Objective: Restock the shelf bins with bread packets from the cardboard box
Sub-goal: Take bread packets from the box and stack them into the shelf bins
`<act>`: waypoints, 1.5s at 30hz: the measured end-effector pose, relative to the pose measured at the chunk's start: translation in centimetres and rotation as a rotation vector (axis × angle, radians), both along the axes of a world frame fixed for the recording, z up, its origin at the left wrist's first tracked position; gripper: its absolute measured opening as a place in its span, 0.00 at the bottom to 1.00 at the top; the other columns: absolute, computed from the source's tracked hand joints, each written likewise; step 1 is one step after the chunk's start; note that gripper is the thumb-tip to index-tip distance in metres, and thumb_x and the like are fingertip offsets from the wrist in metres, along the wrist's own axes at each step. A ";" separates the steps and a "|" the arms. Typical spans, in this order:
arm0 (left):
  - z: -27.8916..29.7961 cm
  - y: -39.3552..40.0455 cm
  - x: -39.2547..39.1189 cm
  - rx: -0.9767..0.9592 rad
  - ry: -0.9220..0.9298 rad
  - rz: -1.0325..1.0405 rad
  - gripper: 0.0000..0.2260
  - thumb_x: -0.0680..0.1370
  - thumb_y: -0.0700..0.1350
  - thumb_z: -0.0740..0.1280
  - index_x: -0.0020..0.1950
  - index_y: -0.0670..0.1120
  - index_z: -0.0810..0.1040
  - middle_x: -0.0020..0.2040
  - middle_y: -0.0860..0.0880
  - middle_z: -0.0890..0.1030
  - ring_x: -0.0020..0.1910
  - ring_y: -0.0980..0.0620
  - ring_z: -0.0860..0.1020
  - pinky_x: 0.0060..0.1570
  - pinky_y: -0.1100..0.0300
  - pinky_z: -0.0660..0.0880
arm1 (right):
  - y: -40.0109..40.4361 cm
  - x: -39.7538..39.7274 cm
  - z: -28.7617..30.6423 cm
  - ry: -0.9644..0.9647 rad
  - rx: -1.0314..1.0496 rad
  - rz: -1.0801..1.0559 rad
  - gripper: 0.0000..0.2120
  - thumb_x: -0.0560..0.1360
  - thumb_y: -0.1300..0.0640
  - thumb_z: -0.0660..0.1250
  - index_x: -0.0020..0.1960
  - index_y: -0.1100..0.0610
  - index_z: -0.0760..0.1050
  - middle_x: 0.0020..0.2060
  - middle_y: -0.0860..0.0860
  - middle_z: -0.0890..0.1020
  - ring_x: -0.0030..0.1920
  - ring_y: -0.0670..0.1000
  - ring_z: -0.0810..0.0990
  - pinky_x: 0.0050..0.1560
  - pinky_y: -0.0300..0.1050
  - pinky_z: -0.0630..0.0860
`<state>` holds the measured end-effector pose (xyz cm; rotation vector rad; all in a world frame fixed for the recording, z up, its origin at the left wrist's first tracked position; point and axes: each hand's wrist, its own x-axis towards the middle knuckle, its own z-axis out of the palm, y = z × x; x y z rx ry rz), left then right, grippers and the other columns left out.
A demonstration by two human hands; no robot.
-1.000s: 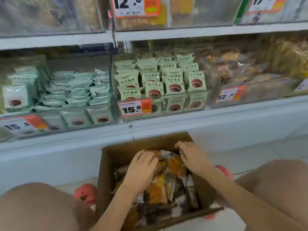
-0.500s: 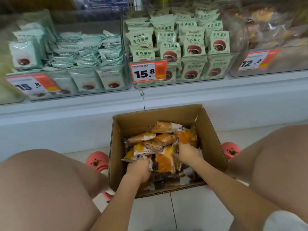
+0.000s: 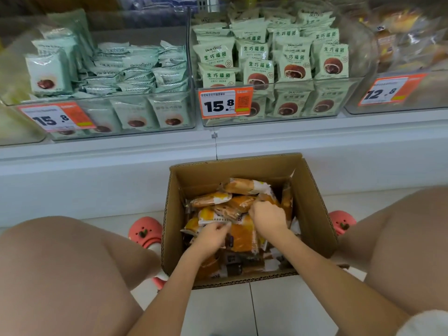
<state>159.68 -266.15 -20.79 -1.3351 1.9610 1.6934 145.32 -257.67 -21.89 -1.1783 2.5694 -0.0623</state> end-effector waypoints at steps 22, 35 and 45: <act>2.2 -2.2 0.9 0.507 0.370 0.218 0.21 0.71 0.44 0.73 0.63 0.45 0.75 0.55 0.41 0.82 0.56 0.40 0.80 0.60 0.45 0.75 | 1.2 2.4 8.3 -0.220 -0.594 0.162 0.09 0.77 0.47 0.61 0.55 0.49 0.73 0.52 0.44 0.75 0.53 0.43 0.70 0.54 0.41 0.70; 9.0 -3.9 -1.0 0.277 0.408 -0.257 0.22 0.70 0.45 0.74 0.62 0.44 0.76 0.59 0.43 0.81 0.57 0.44 0.80 0.57 0.52 0.75 | 2.1 -1.8 12.8 -0.666 -0.581 0.012 0.10 0.77 0.50 0.65 0.48 0.56 0.80 0.42 0.52 0.83 0.43 0.52 0.82 0.43 0.47 0.77; 23.4 -5.6 -8.9 -0.191 0.404 -0.576 0.08 0.71 0.44 0.76 0.49 0.49 0.82 0.47 0.52 0.84 0.47 0.54 0.82 0.52 0.59 0.78 | 0.7 -5.3 26.4 -0.175 -0.805 0.048 0.12 0.77 0.51 0.65 0.60 0.45 0.73 0.53 0.42 0.80 0.51 0.43 0.78 0.51 0.44 0.76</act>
